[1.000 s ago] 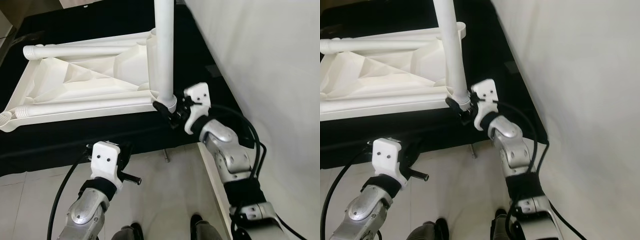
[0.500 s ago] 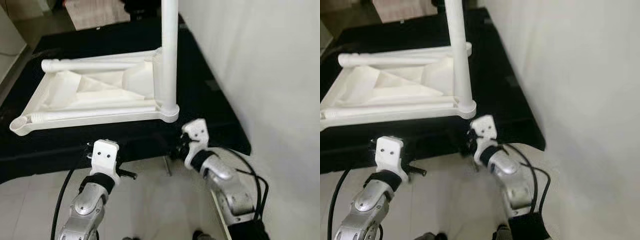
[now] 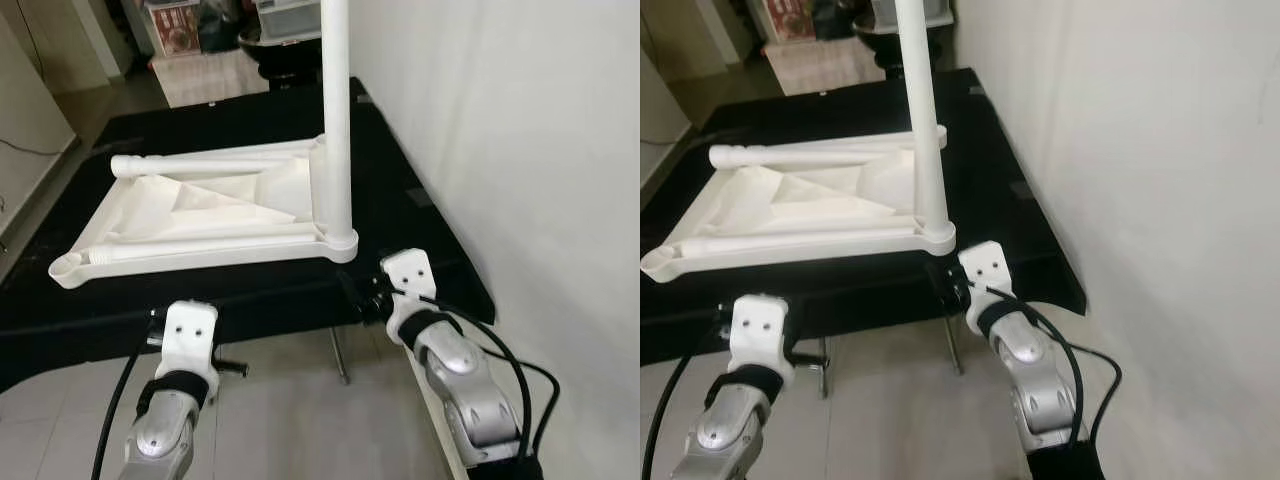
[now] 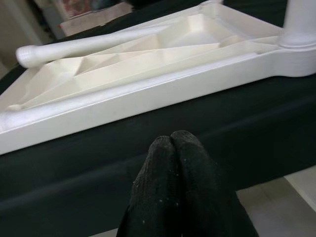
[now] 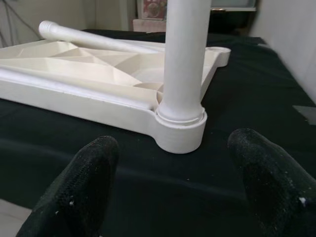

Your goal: Building children table

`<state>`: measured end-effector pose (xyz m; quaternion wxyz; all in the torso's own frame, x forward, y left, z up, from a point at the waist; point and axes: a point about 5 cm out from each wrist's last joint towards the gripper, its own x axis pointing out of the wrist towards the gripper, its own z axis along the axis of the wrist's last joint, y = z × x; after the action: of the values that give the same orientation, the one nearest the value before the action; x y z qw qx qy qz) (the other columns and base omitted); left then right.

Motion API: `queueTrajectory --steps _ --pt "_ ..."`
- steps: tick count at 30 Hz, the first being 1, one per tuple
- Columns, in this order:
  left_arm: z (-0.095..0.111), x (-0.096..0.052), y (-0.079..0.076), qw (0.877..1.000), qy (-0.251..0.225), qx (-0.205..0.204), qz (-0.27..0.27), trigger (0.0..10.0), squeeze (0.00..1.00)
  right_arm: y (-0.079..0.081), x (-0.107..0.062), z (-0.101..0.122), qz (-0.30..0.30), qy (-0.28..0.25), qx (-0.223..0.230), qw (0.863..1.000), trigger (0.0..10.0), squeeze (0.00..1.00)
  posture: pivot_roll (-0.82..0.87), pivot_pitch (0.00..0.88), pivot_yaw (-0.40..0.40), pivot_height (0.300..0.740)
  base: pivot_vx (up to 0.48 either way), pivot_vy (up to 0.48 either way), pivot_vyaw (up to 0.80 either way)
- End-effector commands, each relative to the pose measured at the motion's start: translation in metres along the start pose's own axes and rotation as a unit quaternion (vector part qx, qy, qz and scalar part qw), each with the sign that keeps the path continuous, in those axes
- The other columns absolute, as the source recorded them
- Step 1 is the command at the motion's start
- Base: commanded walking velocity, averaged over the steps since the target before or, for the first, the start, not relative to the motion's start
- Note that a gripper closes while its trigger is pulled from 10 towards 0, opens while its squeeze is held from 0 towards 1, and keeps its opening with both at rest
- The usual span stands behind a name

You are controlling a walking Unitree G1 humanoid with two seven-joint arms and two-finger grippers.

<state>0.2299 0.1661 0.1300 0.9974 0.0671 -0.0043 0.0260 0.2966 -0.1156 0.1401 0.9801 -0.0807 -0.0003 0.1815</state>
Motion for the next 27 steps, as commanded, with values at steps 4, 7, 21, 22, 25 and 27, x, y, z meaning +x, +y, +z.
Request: queueTrajectory --steps 4,7,21,22,25,27 --pt "-0.01 0.001 0.009 0.999 0.025 0.007 0.022 10.0 0.0 0.008 0.003 -0.002 0.007 0.002 0.007 1.0 10.0 0.0 0.0 0.066 0.093 0.74 0.0 0.48 0.0" --pt "-0.009 0.0 0.009 0.999 0.025 0.008 0.023 10.0 0.0 0.009 0.004 -0.001 0.01 0.002 0.007 1.0 10.0 0.0 0.01 0.067 0.09 0.74 0.0 0.48 0.0" --pt "0.005 0.003 0.007 1.0 0.003 -0.004 0.003 10.0 0.0 0.006 0.004 0.003 0.007 -0.001 0.017 1.0 10.0 0.0 -0.01 0.065 0.103 0.74 0.0 0.478 0.0" --pt "0.006 0.004 0.009 1.0 0.002 -0.01 0.001 10.0 0.0 0.005 0.005 0.005 0.004 -0.002 0.02 1.0 10.0 0.0 -0.01 0.071 0.104 0.74 0.0 0.0 0.0" --pt "0.008 0.004 0.011 1.0 0.0 -0.017 0.0 10.0 0.0 0.004 0.007 0.006 0.001 -0.003 0.023 1.0 10.0 0.0 -0.01 0.071 0.104 0.74 0.0 0.0 0.0" --pt "0.009 0.004 0.015 1.0 0.001 -0.005 0.004 10.0 0.0 0.001 0.011 0.005 -0.008 0.002 0.031 0.999 10.0 0.0 0.0 0.077 0.102 0.74 0.0 0.0 0.0"
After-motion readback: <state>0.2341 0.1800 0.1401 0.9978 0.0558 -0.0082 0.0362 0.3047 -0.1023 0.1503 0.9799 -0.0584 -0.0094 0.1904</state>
